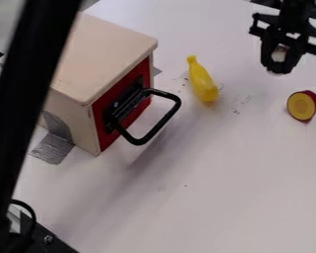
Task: Take the thin at right of the little box
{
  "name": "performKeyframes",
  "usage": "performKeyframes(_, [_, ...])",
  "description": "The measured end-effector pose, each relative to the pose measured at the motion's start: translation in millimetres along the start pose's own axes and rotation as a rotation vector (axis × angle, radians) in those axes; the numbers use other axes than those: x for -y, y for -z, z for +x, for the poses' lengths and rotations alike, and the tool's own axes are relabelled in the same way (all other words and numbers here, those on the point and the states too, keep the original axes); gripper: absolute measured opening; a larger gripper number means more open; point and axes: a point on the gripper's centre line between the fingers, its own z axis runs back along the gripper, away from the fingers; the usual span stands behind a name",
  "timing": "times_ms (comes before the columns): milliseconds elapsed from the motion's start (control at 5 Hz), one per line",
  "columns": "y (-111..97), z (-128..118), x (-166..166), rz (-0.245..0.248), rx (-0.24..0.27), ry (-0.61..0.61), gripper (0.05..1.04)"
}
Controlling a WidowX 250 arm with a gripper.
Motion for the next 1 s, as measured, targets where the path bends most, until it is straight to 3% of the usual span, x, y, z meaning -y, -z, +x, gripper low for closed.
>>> performKeyframes(200, [-12.8, -42.4, 1.2, -0.006, -0.009, 0.028, 0.432])
performKeyframes(400, [-8.9, -94.3, 0.3, -0.002, -0.052, 0.051, 0.432])
performKeyframes(800, [17.6, -176.6, -1.0, 0.009, -0.125, 0.076, 0.432])
performKeyframes(1000, [34.2, -204.1, 3.5, 0.011, -0.167, 0.089, 0.432])
